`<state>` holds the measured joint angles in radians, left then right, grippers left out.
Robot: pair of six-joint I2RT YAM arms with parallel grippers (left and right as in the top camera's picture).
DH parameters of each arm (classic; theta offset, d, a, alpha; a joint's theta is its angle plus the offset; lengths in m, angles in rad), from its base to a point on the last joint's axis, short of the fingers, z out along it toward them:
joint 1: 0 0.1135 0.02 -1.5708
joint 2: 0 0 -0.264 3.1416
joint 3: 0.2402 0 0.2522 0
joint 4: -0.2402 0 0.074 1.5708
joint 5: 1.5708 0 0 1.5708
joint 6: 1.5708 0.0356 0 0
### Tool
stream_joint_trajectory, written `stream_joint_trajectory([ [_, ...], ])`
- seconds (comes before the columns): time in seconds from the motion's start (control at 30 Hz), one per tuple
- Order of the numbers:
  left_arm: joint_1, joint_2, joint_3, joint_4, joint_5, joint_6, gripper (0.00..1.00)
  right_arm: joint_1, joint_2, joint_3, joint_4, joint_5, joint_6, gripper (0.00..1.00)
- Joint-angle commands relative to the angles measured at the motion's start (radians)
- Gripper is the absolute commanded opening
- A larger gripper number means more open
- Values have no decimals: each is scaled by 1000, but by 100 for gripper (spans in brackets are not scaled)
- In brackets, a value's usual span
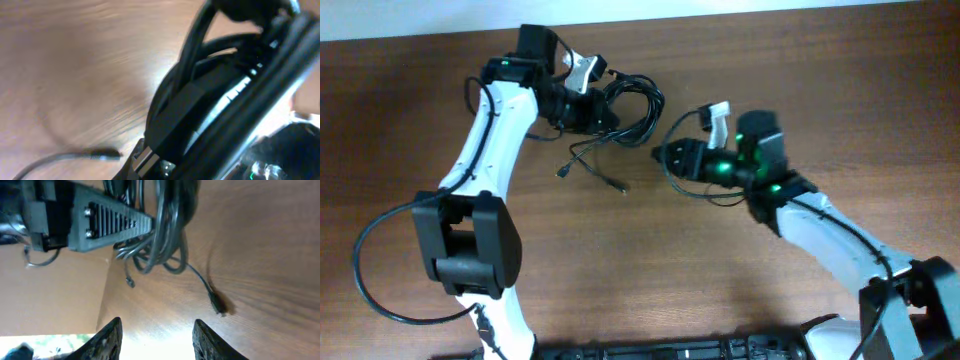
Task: Untangle cables
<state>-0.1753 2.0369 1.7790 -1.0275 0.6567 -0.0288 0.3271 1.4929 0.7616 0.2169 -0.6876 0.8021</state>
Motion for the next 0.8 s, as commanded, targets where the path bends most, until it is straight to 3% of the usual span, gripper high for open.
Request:
stream_joint_trajectory([
  [0.0, -23, -6, 19, 5, -259, -620, 0, 103, -21, 18, 7, 256, 143, 64],
  [0.03, -27, -6, 19, -2, -257, -854, 0, 135, -20, 18, 7, 313, 169, 68],
  [0.07, -33, -6, 19, -6, -253, -995, 0, 168, -20, 18, 8, 381, 241, 68],
  [0.1, -40, -6, 19, -5, -253, -1033, 0, 193, -20, 18, 7, 434, 311, 68],
  [0.17, -57, -6, 19, -5, -253, -1034, 0, 240, -13, 18, 34, 524, 389, 68],
  [0.57, -150, -6, 19, -5, -204, -1298, 0, 289, 87, 18, 177, 531, 328, 65],
  [0.77, -181, -6, 19, -5, -171, -1315, 0, 317, 87, 18, 189, 536, 328, 63],
])
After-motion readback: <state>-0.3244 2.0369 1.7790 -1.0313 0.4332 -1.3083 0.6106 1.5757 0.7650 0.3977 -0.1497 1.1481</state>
